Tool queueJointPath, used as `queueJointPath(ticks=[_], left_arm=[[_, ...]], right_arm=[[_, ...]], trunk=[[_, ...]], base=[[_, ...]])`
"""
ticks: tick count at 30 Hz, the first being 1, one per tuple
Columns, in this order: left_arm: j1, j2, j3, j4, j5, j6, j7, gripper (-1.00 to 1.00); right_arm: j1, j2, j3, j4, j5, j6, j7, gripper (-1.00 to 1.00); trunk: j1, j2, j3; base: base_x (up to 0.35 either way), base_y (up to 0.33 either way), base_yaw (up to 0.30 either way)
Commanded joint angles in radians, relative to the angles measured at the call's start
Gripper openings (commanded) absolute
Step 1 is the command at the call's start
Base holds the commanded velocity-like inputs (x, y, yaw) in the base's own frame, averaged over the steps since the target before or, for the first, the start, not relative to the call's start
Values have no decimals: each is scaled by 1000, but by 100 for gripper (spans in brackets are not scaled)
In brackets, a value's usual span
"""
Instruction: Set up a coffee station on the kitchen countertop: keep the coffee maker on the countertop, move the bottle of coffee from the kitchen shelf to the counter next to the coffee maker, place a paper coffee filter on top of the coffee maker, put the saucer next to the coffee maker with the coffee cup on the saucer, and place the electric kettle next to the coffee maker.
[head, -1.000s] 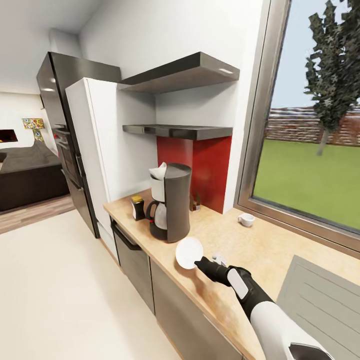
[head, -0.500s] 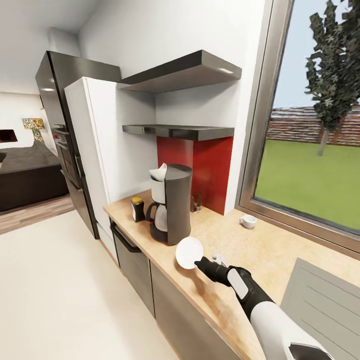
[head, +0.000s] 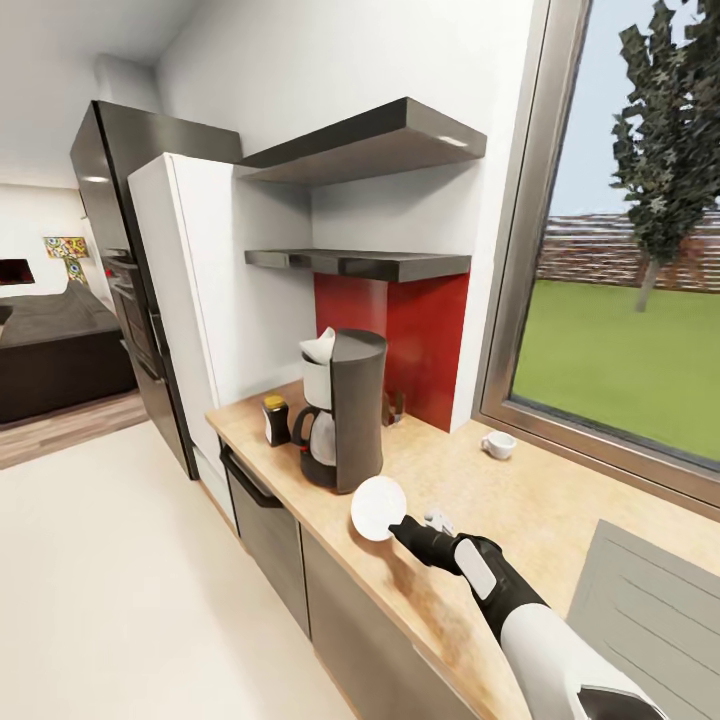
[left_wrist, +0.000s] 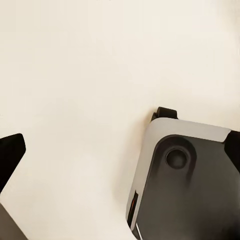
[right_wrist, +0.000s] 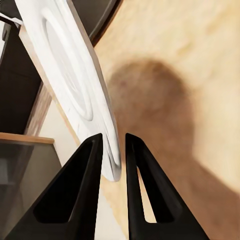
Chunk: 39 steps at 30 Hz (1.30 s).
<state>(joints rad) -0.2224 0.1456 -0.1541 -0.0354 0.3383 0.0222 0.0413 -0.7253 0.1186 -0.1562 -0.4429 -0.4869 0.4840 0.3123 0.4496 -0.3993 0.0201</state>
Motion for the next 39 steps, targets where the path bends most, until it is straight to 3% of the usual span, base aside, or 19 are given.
queueJointPath(ticks=[1,13,14,30,39], left_arm=[[0,0,-9,-1,8,2,3,100],[0,0,-9,-1,8,2,3,100],[0,0,-9,-1,8,2,3,100],[0,0,-8,-1,8,2,3,100],[0,0,-3,-1,8,4,5,100]], right_arm=[[0,1,-8,-1,-4,8,3,-100],[0,1,-8,0,-4,8,3,-100],[0,1,-8,0,-4,8,2,100],[0,1,-9,0,-4,8,2,100],[0,1,-9,0,-4,8,3,100]], trunk=[[0,-1,0],[0,-1,0],[0,-1,0],[0,-1,0],[0,-1,0]], base=[[4,1,0],[56,17,0],[3,1,0],[-9,0,0],[-292,8,0]])
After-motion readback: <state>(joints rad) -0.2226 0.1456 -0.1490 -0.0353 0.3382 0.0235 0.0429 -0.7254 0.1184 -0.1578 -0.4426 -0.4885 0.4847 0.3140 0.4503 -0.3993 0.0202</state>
